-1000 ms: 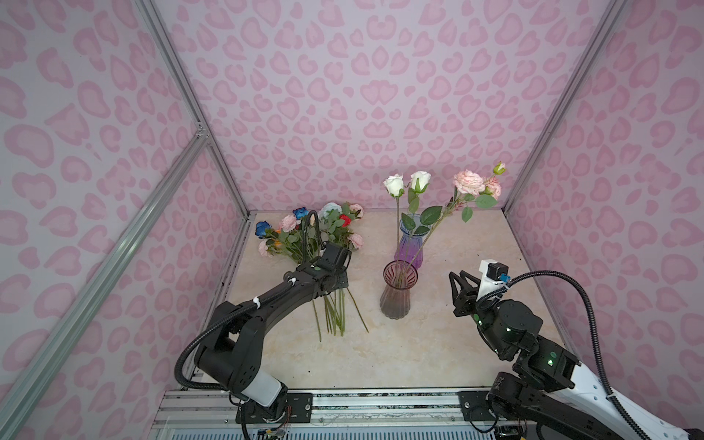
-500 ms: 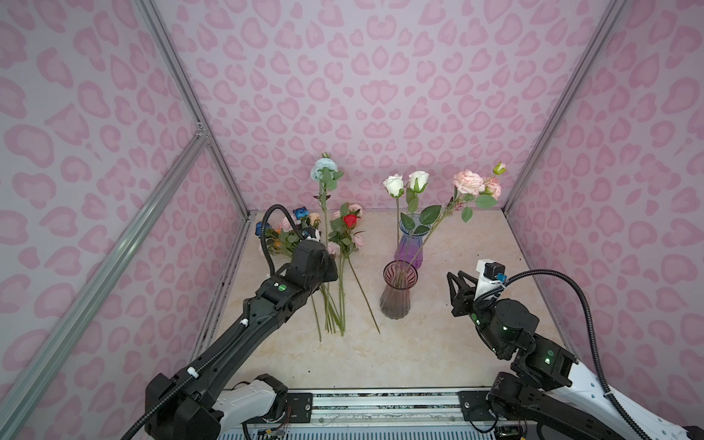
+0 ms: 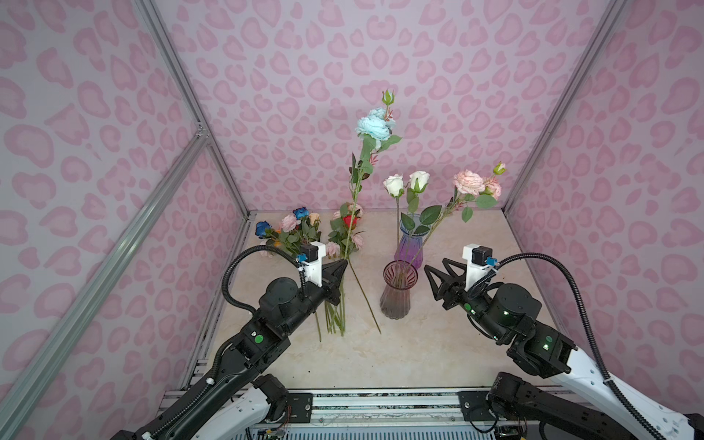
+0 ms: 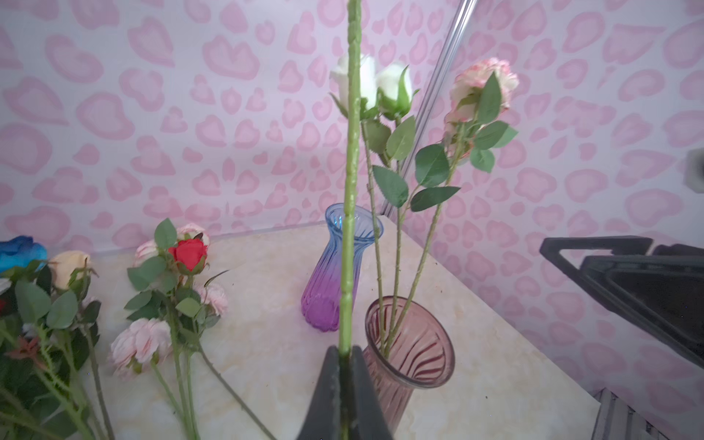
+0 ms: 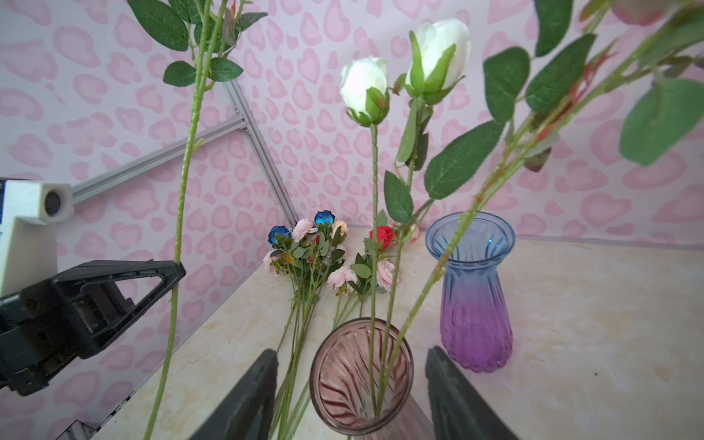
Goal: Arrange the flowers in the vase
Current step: 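Lift a light-blue rose upright with left gripper, then grasp the light-blue rose stem with right gripper above the left gripper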
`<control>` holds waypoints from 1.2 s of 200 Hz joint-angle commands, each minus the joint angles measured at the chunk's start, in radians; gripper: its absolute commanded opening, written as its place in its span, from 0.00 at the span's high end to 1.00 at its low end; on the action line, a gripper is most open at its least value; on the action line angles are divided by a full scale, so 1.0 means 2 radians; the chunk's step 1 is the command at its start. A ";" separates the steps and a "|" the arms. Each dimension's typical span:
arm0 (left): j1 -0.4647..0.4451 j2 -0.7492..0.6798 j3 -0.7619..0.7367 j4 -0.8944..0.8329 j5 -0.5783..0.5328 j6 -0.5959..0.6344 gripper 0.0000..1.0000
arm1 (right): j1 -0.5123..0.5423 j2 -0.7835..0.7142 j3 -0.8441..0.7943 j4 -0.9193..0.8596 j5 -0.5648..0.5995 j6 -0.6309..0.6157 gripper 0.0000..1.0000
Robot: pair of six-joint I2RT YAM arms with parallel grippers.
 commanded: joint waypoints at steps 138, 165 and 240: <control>-0.053 -0.039 -0.041 0.127 0.069 -0.004 0.97 | 0.034 0.196 0.196 0.043 -0.219 -0.010 0.41; -0.055 -0.043 -0.051 0.129 0.072 -0.010 0.97 | 0.037 0.227 0.226 0.047 -0.226 -0.010 0.42; -0.056 -0.051 -0.061 0.124 0.067 -0.010 0.97 | 0.038 0.309 0.276 0.067 -0.234 0.022 0.73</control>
